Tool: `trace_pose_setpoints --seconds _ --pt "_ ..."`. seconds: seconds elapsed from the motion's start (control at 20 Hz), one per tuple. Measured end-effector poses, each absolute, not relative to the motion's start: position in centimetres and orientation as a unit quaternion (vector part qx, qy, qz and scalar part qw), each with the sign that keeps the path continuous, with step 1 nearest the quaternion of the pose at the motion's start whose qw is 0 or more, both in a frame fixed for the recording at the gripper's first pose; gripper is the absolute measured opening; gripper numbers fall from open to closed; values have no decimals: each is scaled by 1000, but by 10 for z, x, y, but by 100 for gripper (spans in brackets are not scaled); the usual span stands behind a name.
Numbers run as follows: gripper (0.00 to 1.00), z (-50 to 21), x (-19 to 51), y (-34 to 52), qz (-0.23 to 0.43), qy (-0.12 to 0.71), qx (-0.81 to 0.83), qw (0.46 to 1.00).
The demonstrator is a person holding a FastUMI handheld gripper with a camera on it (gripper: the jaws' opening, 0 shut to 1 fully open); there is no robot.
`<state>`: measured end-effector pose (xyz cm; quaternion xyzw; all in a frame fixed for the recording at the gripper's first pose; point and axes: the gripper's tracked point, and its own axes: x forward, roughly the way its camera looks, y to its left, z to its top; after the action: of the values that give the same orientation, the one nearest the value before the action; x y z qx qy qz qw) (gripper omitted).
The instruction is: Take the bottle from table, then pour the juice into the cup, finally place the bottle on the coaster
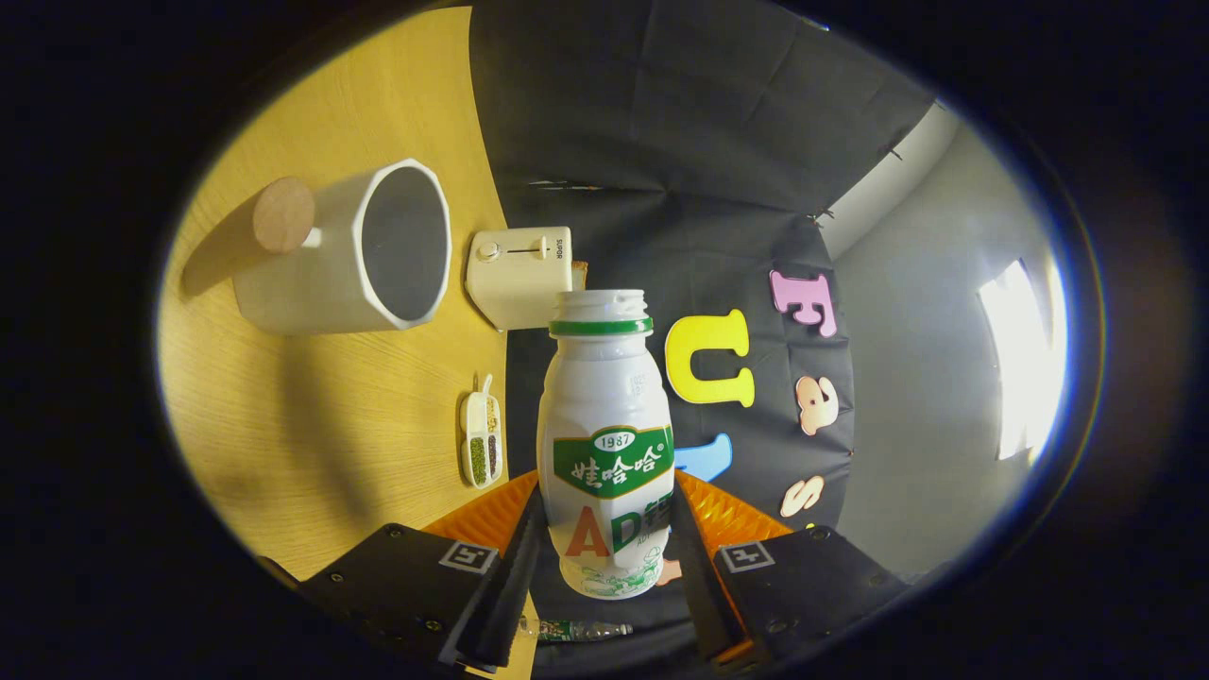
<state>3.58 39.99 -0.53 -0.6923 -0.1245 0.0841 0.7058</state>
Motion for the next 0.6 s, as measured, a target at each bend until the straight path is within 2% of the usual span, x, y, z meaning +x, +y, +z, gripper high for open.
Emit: trace_pose_setpoints --seconds 0.6 --pt "71 -1 31 406 83 -139 -712 683"
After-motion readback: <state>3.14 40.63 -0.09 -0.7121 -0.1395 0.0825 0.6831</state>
